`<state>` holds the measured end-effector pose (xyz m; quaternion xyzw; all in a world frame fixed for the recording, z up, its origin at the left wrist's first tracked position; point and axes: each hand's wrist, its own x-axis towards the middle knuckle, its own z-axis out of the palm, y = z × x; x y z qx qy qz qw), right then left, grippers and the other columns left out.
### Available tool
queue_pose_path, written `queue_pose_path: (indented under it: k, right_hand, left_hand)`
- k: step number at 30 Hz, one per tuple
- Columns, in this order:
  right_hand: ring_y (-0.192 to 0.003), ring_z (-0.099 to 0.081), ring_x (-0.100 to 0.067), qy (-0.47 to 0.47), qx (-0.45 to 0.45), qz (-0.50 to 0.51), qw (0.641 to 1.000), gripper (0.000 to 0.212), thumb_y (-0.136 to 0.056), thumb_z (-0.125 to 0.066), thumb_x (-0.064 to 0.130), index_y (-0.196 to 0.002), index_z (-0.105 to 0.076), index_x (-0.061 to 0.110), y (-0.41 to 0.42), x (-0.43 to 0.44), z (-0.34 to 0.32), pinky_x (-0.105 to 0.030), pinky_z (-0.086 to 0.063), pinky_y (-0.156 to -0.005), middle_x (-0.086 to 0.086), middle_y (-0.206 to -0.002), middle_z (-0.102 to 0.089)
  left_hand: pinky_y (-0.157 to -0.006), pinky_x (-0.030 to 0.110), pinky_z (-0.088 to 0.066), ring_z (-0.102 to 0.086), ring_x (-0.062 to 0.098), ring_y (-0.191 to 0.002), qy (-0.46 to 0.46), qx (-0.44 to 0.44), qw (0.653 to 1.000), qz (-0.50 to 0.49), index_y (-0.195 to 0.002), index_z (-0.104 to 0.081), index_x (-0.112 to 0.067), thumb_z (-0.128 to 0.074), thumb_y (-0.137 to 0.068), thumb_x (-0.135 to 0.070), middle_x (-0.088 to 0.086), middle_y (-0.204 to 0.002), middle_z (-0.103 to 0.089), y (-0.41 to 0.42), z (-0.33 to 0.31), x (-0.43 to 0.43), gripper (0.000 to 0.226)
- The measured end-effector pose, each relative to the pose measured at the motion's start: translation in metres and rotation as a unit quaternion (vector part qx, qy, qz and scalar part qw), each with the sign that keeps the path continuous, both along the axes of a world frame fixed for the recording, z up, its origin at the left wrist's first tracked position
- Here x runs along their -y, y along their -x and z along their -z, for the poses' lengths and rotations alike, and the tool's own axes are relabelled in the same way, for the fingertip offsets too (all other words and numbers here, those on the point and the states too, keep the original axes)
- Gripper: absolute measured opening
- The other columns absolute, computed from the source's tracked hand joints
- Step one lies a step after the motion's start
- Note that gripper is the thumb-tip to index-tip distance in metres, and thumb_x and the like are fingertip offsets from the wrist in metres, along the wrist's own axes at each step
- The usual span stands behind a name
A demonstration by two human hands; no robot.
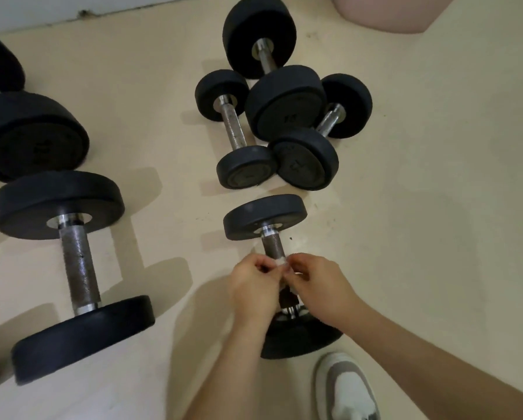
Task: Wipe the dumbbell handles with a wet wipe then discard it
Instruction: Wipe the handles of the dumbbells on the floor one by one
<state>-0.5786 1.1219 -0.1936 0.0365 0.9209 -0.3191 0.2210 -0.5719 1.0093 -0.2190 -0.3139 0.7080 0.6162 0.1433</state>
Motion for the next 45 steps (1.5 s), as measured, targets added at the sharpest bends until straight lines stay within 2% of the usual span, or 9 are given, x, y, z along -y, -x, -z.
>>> queue_pose_path:
  k: [4,8,12,17,21,24,31,38,45]
  right_hand:
    - [-0.068,-0.063,-0.006,-0.004,-0.061,0.014,0.998,0.019,-0.097,-0.048,0.028,-0.103,-0.066,0.025,-0.008,0.004,-0.002,-0.023,-0.052,-0.063,0.007,-0.078,-0.068]
    - [-0.082,-0.067,-0.009,0.086,-0.090,0.070,0.990,0.012,-0.089,-0.062,0.021,-0.097,-0.071,0.021,0.032,0.001,0.014,-0.027,-0.055,-0.075,0.006,-0.087,-0.072]
    - [-0.080,-0.066,-0.002,0.074,-0.021,0.062,0.995,0.019,-0.078,-0.075,0.021,-0.097,-0.072,0.018,0.015,-0.021,0.010,-0.021,-0.054,-0.078,0.007,-0.086,-0.072]
    - [-0.062,-0.067,-0.010,0.037,0.025,0.066,0.997,0.013,-0.071,-0.080,0.016,-0.076,-0.068,0.017,0.011,-0.033,0.005,-0.034,-0.058,-0.071,0.001,-0.068,-0.070]
    - [-0.070,-0.068,-0.017,0.161,-0.048,0.185,0.968,0.011,-0.076,-0.076,0.013,-0.072,-0.066,0.016,0.045,-0.015,0.017,-0.041,-0.059,-0.074,-0.003,-0.071,-0.069]
    - [-0.072,-0.066,-0.012,0.133,-0.048,0.152,0.978,0.013,-0.079,-0.073,0.013,-0.070,-0.066,0.019,0.038,-0.019,0.016,-0.035,-0.057,-0.077,0.001,-0.073,-0.068]
    - [-0.066,-0.063,0.002,0.058,-0.036,0.042,0.997,0.014,-0.078,-0.072,0.010,-0.072,-0.072,0.023,0.016,-0.037,0.011,-0.007,-0.046,-0.063,0.012,-0.071,-0.068]
    - [-0.083,-0.057,0.004,0.102,-0.033,0.073,0.992,0.019,-0.089,-0.062,0.029,-0.108,-0.063,0.027,0.028,-0.040,0.011,-0.010,-0.042,-0.068,0.018,-0.094,-0.061]
    - [-0.089,-0.065,-0.009,0.051,-0.034,0.014,0.998,0.016,-0.082,-0.063,0.022,-0.097,-0.065,0.026,0.021,-0.066,-0.002,-0.031,-0.056,-0.079,0.008,-0.094,-0.069]
  left_hand:
    - [-0.070,0.033,-0.055,-0.066,0.013,-0.071,0.019,-0.030,0.999,-0.039,-0.073,-0.063,-0.021,-0.079,-0.073,-0.023,-0.003,-0.074,-0.069,0.016,0.009,-0.008,0.016]
    - [-0.071,0.032,-0.056,-0.069,0.013,-0.071,-0.046,-0.048,0.995,-0.076,-0.081,-0.064,-0.015,-0.075,-0.079,-0.022,0.000,-0.076,-0.071,0.031,0.027,-0.012,0.013]
    - [-0.062,0.028,-0.054,-0.065,0.013,-0.064,-0.038,0.011,0.999,0.011,-0.071,-0.058,-0.015,-0.072,-0.082,-0.015,0.004,-0.070,-0.067,0.004,0.021,-0.012,0.018]
    - [-0.069,0.045,-0.059,-0.069,0.022,-0.060,-0.013,0.049,0.991,0.122,-0.062,-0.059,-0.017,-0.078,-0.073,-0.013,0.003,-0.060,-0.069,-0.019,0.013,-0.014,0.022]
    - [-0.076,0.040,-0.058,-0.067,0.019,-0.070,-0.036,-0.029,0.995,-0.086,-0.068,-0.068,-0.015,-0.079,-0.074,-0.016,0.002,-0.070,-0.070,0.024,0.010,-0.022,0.012]
    - [-0.074,0.031,-0.056,-0.067,0.017,-0.072,-0.072,-0.031,0.985,-0.157,-0.073,-0.067,-0.010,-0.078,-0.075,-0.013,0.003,-0.073,-0.069,0.038,0.010,-0.028,0.011]
    - [-0.073,0.040,-0.058,-0.070,0.020,-0.067,-0.019,0.065,0.993,0.102,-0.065,-0.066,-0.017,-0.079,-0.075,-0.017,0.002,-0.063,-0.071,-0.013,0.004,-0.017,0.016]
    - [-0.073,0.033,-0.058,-0.069,0.011,-0.072,-0.017,-0.060,0.995,-0.079,-0.074,-0.070,-0.018,-0.079,-0.075,-0.022,-0.002,-0.074,-0.072,0.042,0.006,-0.041,0.010]
    - [-0.077,0.038,-0.057,-0.067,0.018,-0.078,0.023,0.031,0.970,0.240,-0.069,-0.060,-0.027,-0.061,-0.080,-0.004,-0.003,-0.080,-0.070,-0.001,0.014,-0.057,0.026]
